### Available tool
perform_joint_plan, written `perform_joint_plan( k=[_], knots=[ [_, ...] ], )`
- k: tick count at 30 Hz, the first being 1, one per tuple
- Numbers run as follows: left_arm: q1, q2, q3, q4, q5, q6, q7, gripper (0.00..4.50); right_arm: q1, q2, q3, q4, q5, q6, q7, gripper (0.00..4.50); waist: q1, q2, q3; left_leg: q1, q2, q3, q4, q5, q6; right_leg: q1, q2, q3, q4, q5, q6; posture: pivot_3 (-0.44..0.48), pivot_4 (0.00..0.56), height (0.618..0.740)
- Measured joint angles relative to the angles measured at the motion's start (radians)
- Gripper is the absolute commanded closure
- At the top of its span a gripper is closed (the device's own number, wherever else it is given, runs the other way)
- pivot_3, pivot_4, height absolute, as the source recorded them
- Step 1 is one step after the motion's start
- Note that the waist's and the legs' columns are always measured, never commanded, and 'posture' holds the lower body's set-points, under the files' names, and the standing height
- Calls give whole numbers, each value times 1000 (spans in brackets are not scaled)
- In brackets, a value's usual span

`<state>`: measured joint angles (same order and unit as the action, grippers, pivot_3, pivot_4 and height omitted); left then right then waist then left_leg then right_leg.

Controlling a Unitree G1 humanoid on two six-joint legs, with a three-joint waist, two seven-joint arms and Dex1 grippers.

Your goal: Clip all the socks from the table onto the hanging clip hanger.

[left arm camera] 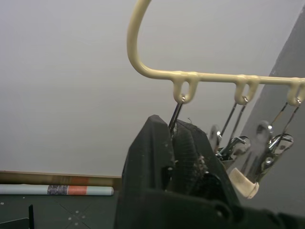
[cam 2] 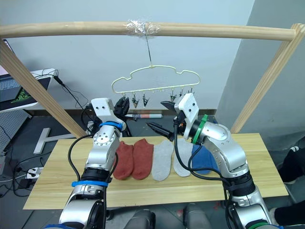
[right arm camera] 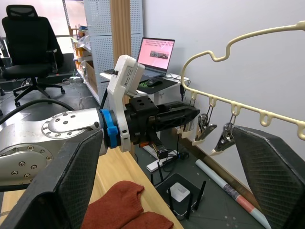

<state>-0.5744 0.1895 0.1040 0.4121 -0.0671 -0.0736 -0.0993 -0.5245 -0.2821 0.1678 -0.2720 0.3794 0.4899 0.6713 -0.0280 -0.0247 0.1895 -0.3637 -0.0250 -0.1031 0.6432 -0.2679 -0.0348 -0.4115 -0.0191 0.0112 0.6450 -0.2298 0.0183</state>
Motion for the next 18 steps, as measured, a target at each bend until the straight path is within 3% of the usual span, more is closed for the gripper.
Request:
perform_joint_plan(
  k=[11,14,18],
  knots=[
    [-2,5,2,-3,-14,23,-14,4488,18,13,0,-17,-2,-1,-7,0,0,0,0,0,0,0,0,0,0,0,0,0,0,0,0,-32,183,740],
    [-1,7,1,-13,-22,30,-25,4488,96,-25,8,1,-46,-46,-19,0,2,0,0,0,-1,0,0,0,0,1,-1,-1,-1,0,0,-24,188,740],
    [14,25,17,-36,-29,46,-34,4488,248,-115,-16,183,-172,-88,-92,0,2,0,1,0,-2,2,0,0,0,0,-2,2,-1,0,0,-25,191,740]
  ],
)
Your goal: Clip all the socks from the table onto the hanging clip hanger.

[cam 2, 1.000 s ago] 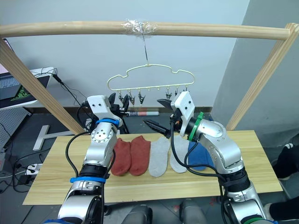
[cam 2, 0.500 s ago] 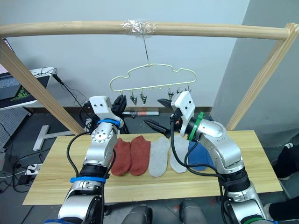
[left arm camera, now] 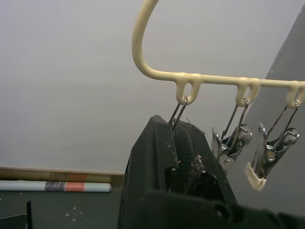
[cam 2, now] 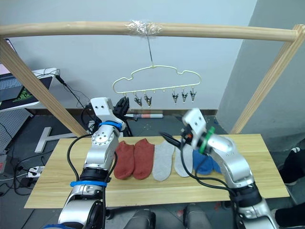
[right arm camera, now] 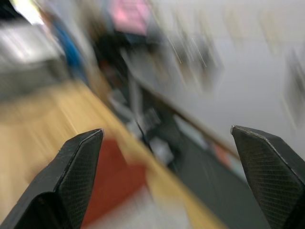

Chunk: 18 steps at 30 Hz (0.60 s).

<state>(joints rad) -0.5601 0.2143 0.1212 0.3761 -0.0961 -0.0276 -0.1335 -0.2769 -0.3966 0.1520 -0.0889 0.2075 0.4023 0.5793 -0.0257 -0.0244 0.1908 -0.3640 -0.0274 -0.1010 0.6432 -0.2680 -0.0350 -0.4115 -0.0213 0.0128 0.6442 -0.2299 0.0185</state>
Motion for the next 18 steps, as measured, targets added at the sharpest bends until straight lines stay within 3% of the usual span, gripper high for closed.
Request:
perform_joint_plan(
  k=[7,18],
  knots=[
    [15,-7,1,-16,-4,19,-11,4488,25,-32,-84,225,-87,7,-125,0,-9,0,2,1,3,4,0,0,0,-1,3,1,2,0,0,-33,189,740],
    [14,-10,1,-20,-4,20,-17,4488,-106,-5,-138,567,-114,-2,-203,0,-8,0,3,1,2,8,0,0,0,-1,3,1,1,1,1,-21,191,740]
  ],
)
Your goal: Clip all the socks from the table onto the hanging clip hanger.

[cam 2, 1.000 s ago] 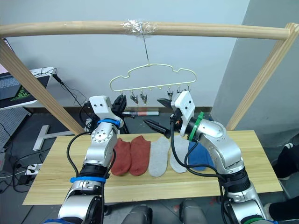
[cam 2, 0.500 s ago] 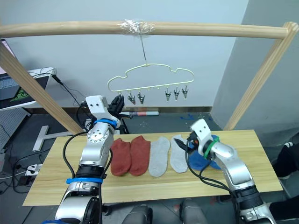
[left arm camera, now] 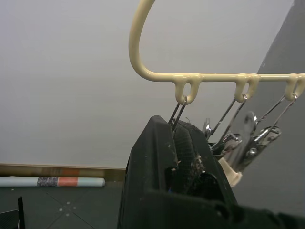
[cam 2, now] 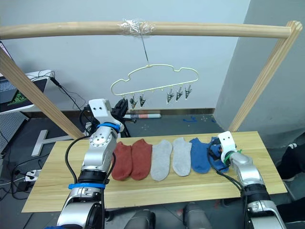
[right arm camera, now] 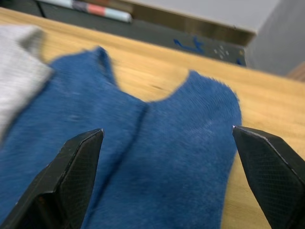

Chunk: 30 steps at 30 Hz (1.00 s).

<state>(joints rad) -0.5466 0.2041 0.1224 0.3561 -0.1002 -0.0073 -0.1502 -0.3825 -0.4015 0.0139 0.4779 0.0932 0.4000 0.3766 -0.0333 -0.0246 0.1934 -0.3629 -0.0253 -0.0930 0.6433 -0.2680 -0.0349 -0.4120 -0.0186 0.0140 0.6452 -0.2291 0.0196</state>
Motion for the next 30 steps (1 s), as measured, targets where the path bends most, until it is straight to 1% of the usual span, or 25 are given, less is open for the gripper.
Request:
perform_joint_plan(
  k=[6,11,14,15,19,21,22,25,26,30],
  knots=[
    [9,2,0,-15,0,4,-6,4488,-36,2,-1,110,-19,-21,-3,0,0,0,0,0,0,0,0,0,0,0,0,1,0,0,0,-12,190,740],
    [17,2,1,-31,0,15,-5,4488,-49,1,0,156,-33,-42,9,0,0,0,0,0,0,0,0,0,0,0,0,1,0,0,0,-10,189,740],
    [17,2,1,-31,0,20,-5,4500,-53,2,-2,163,-31,-40,23,571,0,0,0,0,0,0,1,0,0,0,0,0,0,0,1,-9,187,740],
    [17,2,1,-31,0,20,-5,4500,-53,4,-3,164,-30,-38,30,844,0,0,0,0,0,0,1,0,0,0,0,0,0,0,1,-9,187,740],
    [16,2,1,-31,1,20,-5,4500,-56,16,-18,164,-11,-19,60,2213,0,0,0,0,0,0,1,0,0,0,0,1,0,1,1,-8,186,740],
    [16,2,1,-31,1,20,-5,4500,-56,16,-21,165,-12,-19,63,2971,0,0,0,0,0,0,1,0,0,0,0,1,0,1,1,-8,186,740],
    [16,2,0,-31,1,20,-5,4500,-54,15,-22,165,-12,-20,66,3246,0,0,0,0,0,0,1,0,0,0,0,1,0,1,1,-8,186,740],
    [16,2,1,-31,1,21,-5,4500,-39,3,-26,164,-12,-30,82,4361,1,0,0,0,0,0,1,0,0,1,0,1,0,1,1,-8,187,740],
    [16,2,1,-31,0,21,-5,4500,-35,-3,-26,163,-12,-36,86,4442,1,0,0,1,0,0,1,0,0,1,0,1,0,1,1,-8,187,740],
    [16,4,1,-32,-2,24,-11,4500,-5,-50,-9,156,-40,-90,107,4442,1,0,0,1,0,0,1,0,0,1,0,0,0,1,1,-9,188,740]
  ],
)
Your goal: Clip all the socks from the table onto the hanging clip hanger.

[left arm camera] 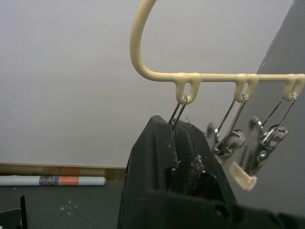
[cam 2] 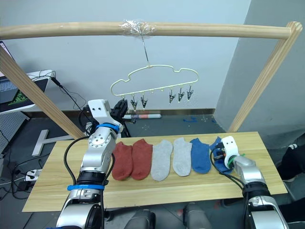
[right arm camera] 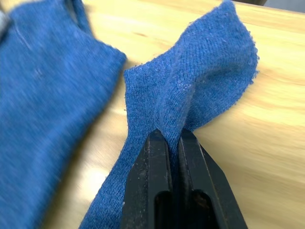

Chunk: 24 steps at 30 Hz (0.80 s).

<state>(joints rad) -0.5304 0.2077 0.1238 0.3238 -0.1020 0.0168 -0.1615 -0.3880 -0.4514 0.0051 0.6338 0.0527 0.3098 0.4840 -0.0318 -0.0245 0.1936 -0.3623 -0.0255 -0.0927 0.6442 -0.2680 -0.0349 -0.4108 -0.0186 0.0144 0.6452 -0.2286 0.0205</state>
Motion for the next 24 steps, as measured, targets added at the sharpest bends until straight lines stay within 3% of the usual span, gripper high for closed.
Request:
perform_joint_plan(
  k=[4,10,17,24],
  knots=[
    [-1,-12,56,-26,-115,80,-38,4500,64,-85,59,-152,-50,-113,85,4442,-8,1,1,0,1,3,-1,0,0,-1,0,1,0,0,0,-9,188,740],
    [14,-10,87,-81,-247,208,-131,4500,67,-98,151,-425,-85,-172,183,4442,-21,-2,3,1,2,0,0,0,0,0,2,0,1,0,1,-15,189,740],
    [62,15,172,-218,-495,490,-191,4500,12,61,264,-582,-92,-73,196,4442,-23,-3,6,1,2,-5,0,0,-1,-1,1,0,1,0,1,-15,189,740],
    [94,35,200,-294,-580,577,-193,4500,-66,188,377,-528,-108,-34,230,4442,-4,-3,6,0,1,-9,0,0,-2,-1,0,0,-1,0,0,16,182,740]
  ],
)
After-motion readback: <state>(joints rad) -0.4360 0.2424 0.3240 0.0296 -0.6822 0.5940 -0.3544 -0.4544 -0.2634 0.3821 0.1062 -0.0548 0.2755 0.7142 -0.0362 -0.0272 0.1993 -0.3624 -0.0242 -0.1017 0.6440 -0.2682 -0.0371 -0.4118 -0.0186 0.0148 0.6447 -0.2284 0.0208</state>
